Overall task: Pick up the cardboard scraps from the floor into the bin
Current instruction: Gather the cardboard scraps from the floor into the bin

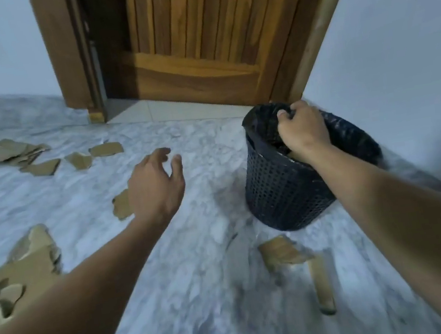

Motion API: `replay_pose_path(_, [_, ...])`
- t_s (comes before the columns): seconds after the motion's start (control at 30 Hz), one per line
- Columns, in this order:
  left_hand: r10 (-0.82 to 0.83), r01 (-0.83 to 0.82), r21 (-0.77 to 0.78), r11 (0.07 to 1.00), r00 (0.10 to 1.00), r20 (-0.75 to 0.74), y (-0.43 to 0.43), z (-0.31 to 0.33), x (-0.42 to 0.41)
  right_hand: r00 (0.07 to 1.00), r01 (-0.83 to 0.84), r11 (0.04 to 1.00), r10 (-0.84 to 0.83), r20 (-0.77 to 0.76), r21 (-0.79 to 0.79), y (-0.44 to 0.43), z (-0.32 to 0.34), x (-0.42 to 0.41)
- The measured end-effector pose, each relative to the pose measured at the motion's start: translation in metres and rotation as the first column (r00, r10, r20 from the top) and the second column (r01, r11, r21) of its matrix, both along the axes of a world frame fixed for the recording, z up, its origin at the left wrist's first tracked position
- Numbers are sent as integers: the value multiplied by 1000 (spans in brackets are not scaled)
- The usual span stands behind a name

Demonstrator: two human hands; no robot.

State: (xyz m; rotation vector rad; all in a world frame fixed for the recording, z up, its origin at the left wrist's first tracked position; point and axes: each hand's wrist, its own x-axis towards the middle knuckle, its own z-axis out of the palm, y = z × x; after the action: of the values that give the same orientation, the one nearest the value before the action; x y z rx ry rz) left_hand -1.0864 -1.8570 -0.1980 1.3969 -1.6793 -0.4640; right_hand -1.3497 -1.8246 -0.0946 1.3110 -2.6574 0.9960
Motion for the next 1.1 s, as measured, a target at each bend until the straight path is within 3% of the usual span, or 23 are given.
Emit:
replay_pose_path(0.07, [88, -103, 89, 991, 983, 161, 8, -37, 53, 996, -49, 996, 53, -65, 70, -12, -10, 22])
replay_pose_path(0.17, [131, -270, 274, 923, 890, 437, 30, -83, 126, 955, -165, 971, 202, -219, 173, -23, -29, 67])
replay_pose_path(0.27, [130, -371, 370, 852, 834, 536, 63, -112, 181, 851, -292, 928, 362, -381, 231, -32, -59, 117])
replay_pose_path(0.33, [128, -425, 412, 806, 805, 580, 83, -122, 210, 784, -392, 878, 475, -399, 275, -38, -84, 146])
replay_pose_path(0.47, [51, -440, 505, 742, 789, 612, 118, -148, 251, 815, -477, 786, 563, -136, 393, -44, -150, 199])
replay_pose_path(0.6, [46, -434, 488, 757, 781, 623, 138, -168, 256, 771, -584, 596, 621, 144, 551, -48, -213, 245])
replay_pose_path(0.73, [124, -438, 423, 793, 797, 591, 134, -169, 258, 762, -602, 546, 610, 216, 583, -62, -240, 286])
replay_pose_path(0.87, [211, -446, 256, 858, 760, 615, 136, -163, 271, 730, -613, 487, 651, 209, 622, -78, -240, 318])
replay_pose_path(0.93, [379, -594, 232, 770, 719, 583, 142, -162, 286, 675, -661, 454, 707, 209, 598, -79, -240, 338])
replay_pose_path(1.0, [479, -708, 355, 610, 687, 547, 151, -164, 302, 608, -726, 422, 763, 220, 543, -74, -241, 363])
replay_pose_path(1.03, [476, -721, 411, 558, 684, 552, 155, -166, 308, 575, -752, 401, 787, 223, 523, -70, -241, 376])
replay_pose_path(1.1, [428, -704, 458, 543, 701, 570, 159, -169, 313, 517, -781, 343, 825, 230, 522, -58, -244, 402])
